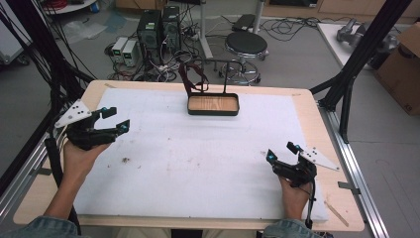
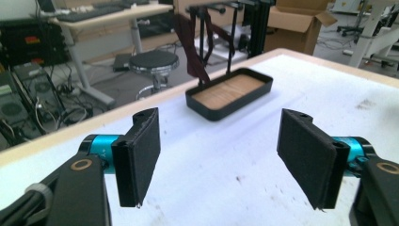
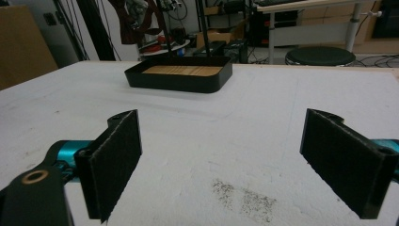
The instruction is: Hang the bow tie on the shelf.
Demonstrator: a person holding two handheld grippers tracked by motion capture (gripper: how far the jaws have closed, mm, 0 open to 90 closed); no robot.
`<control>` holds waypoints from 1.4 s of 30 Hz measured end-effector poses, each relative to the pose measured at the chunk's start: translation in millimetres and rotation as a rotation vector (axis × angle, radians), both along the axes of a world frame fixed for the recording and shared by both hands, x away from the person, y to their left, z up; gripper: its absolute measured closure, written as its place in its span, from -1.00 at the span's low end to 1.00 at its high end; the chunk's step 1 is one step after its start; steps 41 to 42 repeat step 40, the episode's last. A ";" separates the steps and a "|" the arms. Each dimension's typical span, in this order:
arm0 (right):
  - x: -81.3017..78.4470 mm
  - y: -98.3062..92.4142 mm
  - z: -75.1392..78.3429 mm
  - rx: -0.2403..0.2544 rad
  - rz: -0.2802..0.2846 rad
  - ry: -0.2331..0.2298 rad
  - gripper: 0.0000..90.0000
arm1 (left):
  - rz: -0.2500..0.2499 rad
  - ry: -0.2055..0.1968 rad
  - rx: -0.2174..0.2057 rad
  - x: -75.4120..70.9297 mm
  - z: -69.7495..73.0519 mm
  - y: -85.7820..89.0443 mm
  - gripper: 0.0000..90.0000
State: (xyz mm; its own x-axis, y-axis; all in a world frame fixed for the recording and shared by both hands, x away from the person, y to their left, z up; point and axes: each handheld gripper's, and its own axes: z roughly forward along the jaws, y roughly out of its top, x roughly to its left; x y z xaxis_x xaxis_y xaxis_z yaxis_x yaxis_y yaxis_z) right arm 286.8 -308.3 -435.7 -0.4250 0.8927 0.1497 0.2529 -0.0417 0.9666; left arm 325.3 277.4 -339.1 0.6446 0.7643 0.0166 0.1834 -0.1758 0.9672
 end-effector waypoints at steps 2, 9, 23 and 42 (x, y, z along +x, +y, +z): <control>0.0 0.1 0.0 0.001 0.000 0.002 -0.73 | 0.002 0.006 -0.004 -2.9 -6.4 0.1 -0.31; 0.1 0.1 -0.1 -0.001 0.001 0.001 -0.73 | 0.026 0.026 0.004 -13.8 -28.5 2.2 -0.31; 0.2 0.2 0.0 -0.001 -0.001 0.002 -0.73 | 0.092 0.094 0.034 -30.7 -72.2 8.3 -0.36; 0.5 0.1 -0.1 -0.004 0.001 -0.002 -0.73 | 0.113 0.148 0.047 -37.0 -96.7 10.7 -0.39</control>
